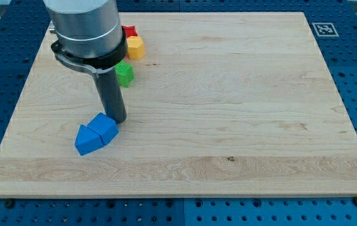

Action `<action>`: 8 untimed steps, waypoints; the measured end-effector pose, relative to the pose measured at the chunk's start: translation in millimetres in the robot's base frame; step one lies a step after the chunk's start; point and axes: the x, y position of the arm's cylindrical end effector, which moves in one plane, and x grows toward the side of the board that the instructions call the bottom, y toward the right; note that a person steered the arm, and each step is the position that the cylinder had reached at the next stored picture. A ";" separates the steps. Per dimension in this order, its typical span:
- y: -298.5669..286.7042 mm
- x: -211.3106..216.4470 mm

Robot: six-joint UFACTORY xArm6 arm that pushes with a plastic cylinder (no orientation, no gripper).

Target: Slide the red circle towards the bottom right

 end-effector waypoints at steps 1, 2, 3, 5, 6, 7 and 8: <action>-9.8 3.1; -11.2 3.1; -11.2 5.0; -18.5 -3.4; -29.9 -13.4; -55.1 -31.5; -82.1 -46.3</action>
